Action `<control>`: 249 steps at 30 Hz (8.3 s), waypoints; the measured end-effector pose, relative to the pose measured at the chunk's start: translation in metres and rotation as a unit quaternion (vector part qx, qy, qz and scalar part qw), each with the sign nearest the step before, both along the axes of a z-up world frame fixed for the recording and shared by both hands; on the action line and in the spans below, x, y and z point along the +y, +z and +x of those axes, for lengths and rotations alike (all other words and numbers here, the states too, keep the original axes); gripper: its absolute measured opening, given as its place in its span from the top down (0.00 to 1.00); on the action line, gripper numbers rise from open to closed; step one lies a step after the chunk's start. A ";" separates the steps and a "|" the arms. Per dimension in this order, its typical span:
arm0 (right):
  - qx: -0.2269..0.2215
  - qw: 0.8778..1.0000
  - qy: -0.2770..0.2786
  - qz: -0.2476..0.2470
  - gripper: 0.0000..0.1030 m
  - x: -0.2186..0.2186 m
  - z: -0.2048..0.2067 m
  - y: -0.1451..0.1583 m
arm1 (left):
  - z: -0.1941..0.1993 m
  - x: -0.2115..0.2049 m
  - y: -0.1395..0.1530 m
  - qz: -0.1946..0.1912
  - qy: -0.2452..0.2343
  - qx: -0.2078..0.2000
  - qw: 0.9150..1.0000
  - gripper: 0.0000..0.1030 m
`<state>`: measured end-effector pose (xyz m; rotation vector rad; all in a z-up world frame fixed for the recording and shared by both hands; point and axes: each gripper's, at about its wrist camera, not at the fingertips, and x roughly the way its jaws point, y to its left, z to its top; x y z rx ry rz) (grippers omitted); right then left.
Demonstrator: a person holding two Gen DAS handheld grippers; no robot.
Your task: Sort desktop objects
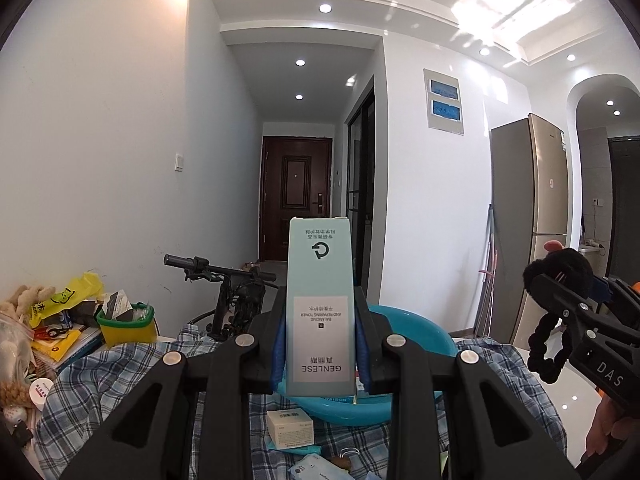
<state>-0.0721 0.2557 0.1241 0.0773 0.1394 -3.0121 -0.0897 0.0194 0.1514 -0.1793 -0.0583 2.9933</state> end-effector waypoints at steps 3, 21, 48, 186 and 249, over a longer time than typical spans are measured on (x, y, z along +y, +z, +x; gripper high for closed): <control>-0.004 1.000 -0.001 -0.002 0.46 -0.001 -0.011 -0.001 | -0.010 0.004 -0.002 -0.005 -0.009 -0.004 1.000 0.71; -0.031 0.999 -0.016 0.013 0.46 0.002 -0.082 0.008 | -0.091 0.007 0.012 -0.034 -0.002 -0.037 0.999 0.71; -0.101 0.995 -0.002 0.008 0.46 0.007 -0.218 0.018 | -0.211 -0.003 0.007 0.003 0.034 -0.079 0.996 0.71; -0.259 0.966 -0.010 0.015 0.00 0.020 -0.310 -0.043 | -0.320 -0.010 -0.039 -0.027 0.056 -0.211 0.975 0.15; -0.086 0.995 0.045 0.001 0.00 0.040 -0.086 0.037 | -0.051 -0.039 0.030 -0.040 0.017 -0.054 0.998 0.00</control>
